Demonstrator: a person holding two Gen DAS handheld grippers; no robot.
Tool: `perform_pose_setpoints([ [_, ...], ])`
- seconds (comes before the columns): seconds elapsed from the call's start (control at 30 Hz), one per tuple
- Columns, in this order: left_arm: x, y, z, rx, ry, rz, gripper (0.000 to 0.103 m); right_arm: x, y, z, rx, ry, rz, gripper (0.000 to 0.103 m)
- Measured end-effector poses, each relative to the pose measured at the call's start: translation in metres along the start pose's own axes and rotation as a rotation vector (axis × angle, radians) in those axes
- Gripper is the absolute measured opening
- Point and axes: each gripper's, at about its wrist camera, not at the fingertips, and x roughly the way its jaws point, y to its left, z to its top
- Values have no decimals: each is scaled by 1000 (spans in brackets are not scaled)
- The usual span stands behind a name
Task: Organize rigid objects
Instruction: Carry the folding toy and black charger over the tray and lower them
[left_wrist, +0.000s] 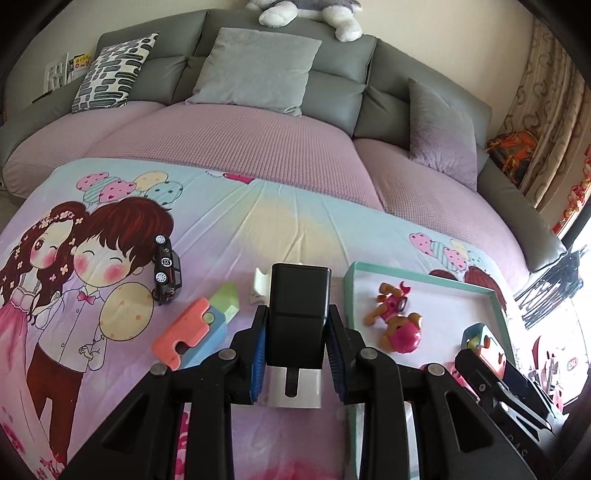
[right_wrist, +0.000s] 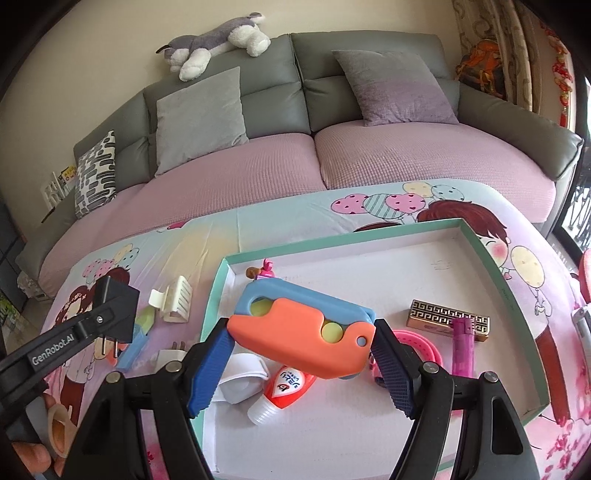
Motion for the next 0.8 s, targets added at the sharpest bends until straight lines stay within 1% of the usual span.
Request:
perform_pose_setpoints([
  [0.2, -3, -21, 0, 39, -9, -48, 30, -3, -24, 3, 33, -10, -46, 77],
  [0.3, 2, -38, -4, 69, 10, -90, 30, -4, -39, 5, 58, -14, -82, 77],
  [0.43, 9, -63, -10, 122, 28, -129, 30, -6, -62, 7, 106, -19, -124, 78],
  [0.6, 14, -91, -18, 174, 28, -166, 30, -8, -78, 6, 143, -26, -135, 78],
  [0.7, 26, -105, -25, 191, 51, -191, 30, -9, -86, 7, 156, -33, -147, 78],
  [0.8, 37, -116, -31, 209, 72, -193, 30, -9, -95, 6, 170, -41, -155, 78],
])
